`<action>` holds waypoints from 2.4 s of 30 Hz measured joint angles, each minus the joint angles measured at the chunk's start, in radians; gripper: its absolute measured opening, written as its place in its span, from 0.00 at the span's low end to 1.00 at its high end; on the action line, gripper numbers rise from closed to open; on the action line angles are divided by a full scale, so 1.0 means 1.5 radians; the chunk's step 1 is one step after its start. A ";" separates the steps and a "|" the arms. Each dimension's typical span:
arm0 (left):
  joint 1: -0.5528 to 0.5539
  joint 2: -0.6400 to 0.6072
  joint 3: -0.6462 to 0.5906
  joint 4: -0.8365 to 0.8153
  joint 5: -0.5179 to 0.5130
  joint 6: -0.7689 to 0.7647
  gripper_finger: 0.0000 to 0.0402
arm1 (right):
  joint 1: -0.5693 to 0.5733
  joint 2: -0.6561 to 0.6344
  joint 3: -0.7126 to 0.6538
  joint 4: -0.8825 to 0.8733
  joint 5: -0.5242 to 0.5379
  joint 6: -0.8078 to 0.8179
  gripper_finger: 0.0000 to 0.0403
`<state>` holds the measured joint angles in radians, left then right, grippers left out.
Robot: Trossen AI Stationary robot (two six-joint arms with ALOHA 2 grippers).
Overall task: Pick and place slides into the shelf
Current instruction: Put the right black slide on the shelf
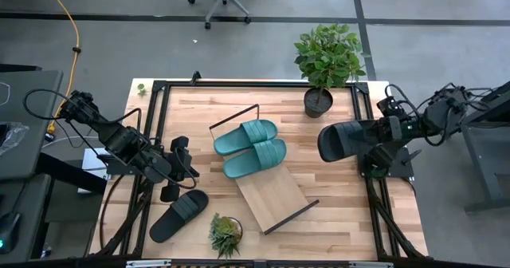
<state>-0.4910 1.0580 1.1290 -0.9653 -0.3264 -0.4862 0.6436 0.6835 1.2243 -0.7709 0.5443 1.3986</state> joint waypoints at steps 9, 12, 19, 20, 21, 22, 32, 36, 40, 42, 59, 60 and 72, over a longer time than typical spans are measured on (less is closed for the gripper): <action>0.000 0.000 0.000 0.000 0.001 -0.009 0.00 | -0.104 0.012 0.000 0.031 -0.106 -0.038 0.00; 0.000 0.000 0.000 0.000 0.001 -0.010 0.00 | -0.145 0.017 0.000 0.031 -0.144 -0.048 0.00; 0.000 0.000 0.000 -0.001 0.001 -0.009 0.00 | -0.260 0.060 0.000 0.040 -0.276 -0.086 0.00; 0.000 0.000 0.000 -0.001 0.001 -0.009 0.00 | -0.276 0.067 0.000 0.040 -0.297 -0.094 0.00; 0.000 0.000 0.000 -0.001 0.001 -0.009 0.00 | -0.292 0.074 0.000 0.040 -0.317 -0.099 0.00; 0.000 0.000 0.000 -0.001 0.001 -0.009 0.00 | -0.307 0.081 0.000 0.041 -0.336 -0.107 0.00; 0.000 0.000 0.000 -0.001 0.002 -0.009 0.00 | -0.413 0.142 -0.001 0.066 -0.455 -0.176 0.00; 0.000 0.000 0.000 -0.001 0.003 -0.009 0.00 | -0.429 0.158 -0.001 0.060 -0.452 -0.201 0.00; 0.000 0.000 0.000 -0.001 0.003 -0.003 0.00 | -0.431 0.174 -0.001 0.048 -0.451 -0.217 0.00; 0.000 0.000 0.000 -0.001 0.003 0.004 0.00 | -0.431 0.185 -0.001 0.049 -0.451 -0.229 0.00; 0.000 0.000 0.000 -0.001 0.001 0.025 0.00 | -0.410 0.342 -0.001 0.167 -0.481 -0.252 0.00; 0.000 0.000 0.000 -0.001 0.001 0.026 0.00 | -0.405 0.350 -0.001 0.172 -0.480 -0.249 0.00; 0.000 0.000 0.000 -0.001 0.000 0.066 0.00 | -0.325 0.419 -0.020 0.260 -0.415 -0.205 0.00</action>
<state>-0.4911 1.0584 1.1290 -0.9671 -0.3267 -0.3866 0.1563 1.3113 1.1948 -0.3813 -0.0775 1.0917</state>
